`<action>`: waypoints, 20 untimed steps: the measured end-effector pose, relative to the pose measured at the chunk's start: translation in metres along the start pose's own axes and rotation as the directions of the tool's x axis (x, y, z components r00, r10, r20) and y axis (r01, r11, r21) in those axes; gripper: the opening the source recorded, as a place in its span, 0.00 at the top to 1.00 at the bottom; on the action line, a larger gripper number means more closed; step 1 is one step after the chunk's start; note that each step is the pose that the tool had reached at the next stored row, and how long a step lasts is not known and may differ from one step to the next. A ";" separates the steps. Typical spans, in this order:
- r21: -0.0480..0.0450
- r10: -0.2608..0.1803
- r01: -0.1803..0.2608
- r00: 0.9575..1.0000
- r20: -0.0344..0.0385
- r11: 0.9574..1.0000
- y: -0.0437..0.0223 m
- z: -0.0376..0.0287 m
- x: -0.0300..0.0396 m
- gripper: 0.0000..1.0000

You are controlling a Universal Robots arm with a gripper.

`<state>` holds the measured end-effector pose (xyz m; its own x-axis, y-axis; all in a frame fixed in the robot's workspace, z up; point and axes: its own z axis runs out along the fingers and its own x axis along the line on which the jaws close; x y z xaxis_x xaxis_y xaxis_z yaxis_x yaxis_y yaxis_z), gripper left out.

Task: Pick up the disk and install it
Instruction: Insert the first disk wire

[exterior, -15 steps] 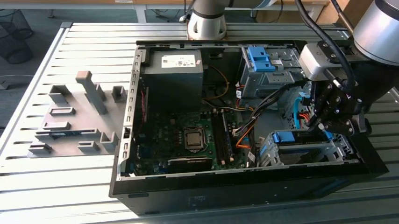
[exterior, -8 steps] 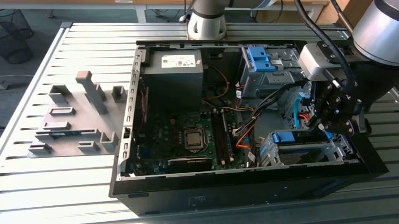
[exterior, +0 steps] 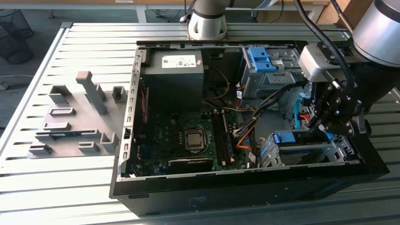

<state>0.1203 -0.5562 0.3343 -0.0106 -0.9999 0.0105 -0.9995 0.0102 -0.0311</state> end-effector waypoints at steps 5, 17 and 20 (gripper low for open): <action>0.000 0.000 0.000 1.000 0.000 1.000 0.0000 0.0006 0.0001 0.84; 0.001 0.010 -0.010 1.000 0.000 1.000 -0.0001 -0.0016 0.0003 0.84; 0.001 0.020 -0.020 1.000 0.000 1.000 0.0000 -0.0010 0.0003 0.84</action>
<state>0.1203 -0.5565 0.3354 -0.0309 -0.9995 0.0099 -0.9990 0.0306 -0.0319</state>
